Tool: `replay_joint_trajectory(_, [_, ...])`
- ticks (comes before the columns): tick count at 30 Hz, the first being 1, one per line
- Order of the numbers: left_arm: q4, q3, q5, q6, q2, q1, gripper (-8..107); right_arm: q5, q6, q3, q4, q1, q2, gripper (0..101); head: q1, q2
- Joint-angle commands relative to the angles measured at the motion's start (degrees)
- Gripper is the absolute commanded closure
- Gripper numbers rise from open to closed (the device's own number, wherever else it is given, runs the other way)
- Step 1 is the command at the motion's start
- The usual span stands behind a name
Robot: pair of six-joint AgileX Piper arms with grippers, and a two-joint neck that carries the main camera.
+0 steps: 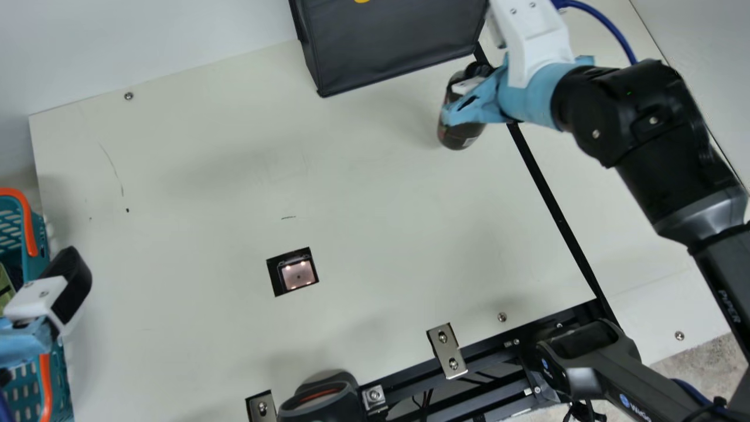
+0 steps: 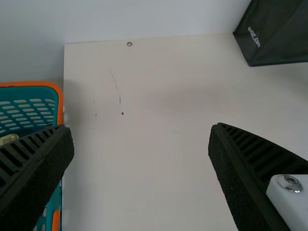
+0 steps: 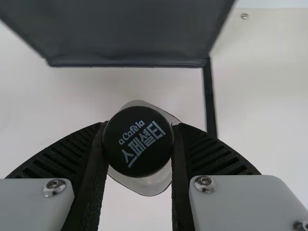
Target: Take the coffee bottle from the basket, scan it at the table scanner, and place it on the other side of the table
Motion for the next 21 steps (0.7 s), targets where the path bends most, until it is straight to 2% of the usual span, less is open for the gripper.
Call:
replay_joint_trajectory(1, [0.0, 0.0, 0.0, 0.0, 0.0, 0.0, 9, -0.46, -2.96, -0.31, 1.62, -5.51, 0.61, 101, -1.57, -0.13])
replay_joint_trajectory(10, [0.0, 0.0, 0.0, 0.0, 0.0, 0.0, 9, -1.42, -9.14, -4.74, 6.1, -14.18, 5.95, 101, -1.57, -0.13])
replay_joint_trajectory(21, [0.0, 0.0, 0.0, 0.0, 0.0, 0.0, 9, -2.41, -9.02, -13.47, 5.96, -17.82, 15.04, 101, -1.57, -0.13])
